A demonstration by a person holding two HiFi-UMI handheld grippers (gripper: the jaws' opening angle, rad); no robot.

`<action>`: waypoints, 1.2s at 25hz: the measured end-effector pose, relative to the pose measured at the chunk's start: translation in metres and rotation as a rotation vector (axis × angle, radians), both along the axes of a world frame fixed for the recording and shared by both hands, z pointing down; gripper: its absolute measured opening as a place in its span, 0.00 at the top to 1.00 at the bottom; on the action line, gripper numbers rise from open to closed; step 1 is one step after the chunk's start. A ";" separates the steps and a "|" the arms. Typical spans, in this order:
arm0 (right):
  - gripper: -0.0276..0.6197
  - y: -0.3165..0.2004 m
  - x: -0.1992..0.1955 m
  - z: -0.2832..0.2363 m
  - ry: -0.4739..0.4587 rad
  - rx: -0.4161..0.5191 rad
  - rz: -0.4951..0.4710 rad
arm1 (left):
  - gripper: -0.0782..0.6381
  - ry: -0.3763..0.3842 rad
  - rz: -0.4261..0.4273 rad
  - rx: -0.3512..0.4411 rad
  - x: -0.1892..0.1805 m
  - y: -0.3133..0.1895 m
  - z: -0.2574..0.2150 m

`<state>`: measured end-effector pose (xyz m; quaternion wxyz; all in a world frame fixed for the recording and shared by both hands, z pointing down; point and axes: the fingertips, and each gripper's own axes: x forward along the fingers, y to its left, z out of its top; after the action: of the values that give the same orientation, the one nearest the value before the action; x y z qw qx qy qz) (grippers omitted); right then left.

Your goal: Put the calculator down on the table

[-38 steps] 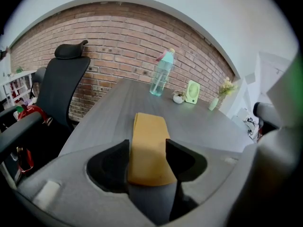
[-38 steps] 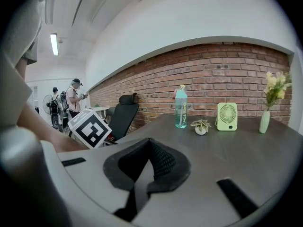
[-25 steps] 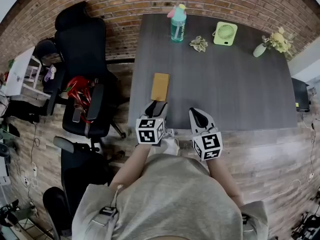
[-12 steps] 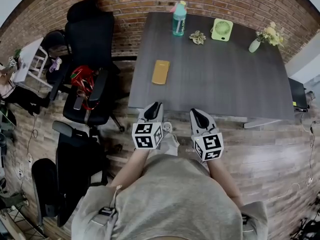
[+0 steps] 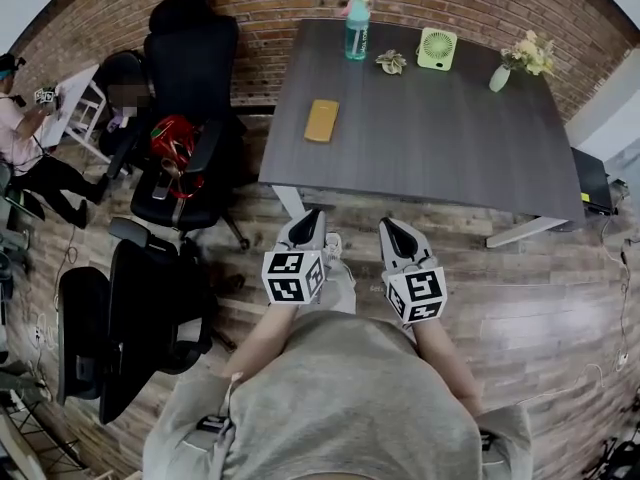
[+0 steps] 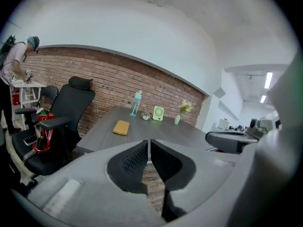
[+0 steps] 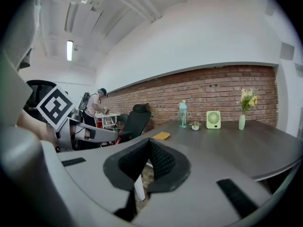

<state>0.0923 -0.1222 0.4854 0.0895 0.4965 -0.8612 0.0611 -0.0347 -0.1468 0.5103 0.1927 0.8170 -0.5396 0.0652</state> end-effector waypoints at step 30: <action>0.95 0.083 -0.008 0.004 -0.003 -0.009 0.004 | 0.85 0.059 0.038 0.005 -0.001 0.092 -0.012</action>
<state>0.0838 -0.0393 0.4891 0.0905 0.4977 -0.8601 0.0660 -0.0356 -0.0547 0.4984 0.2053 0.8290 -0.5184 0.0434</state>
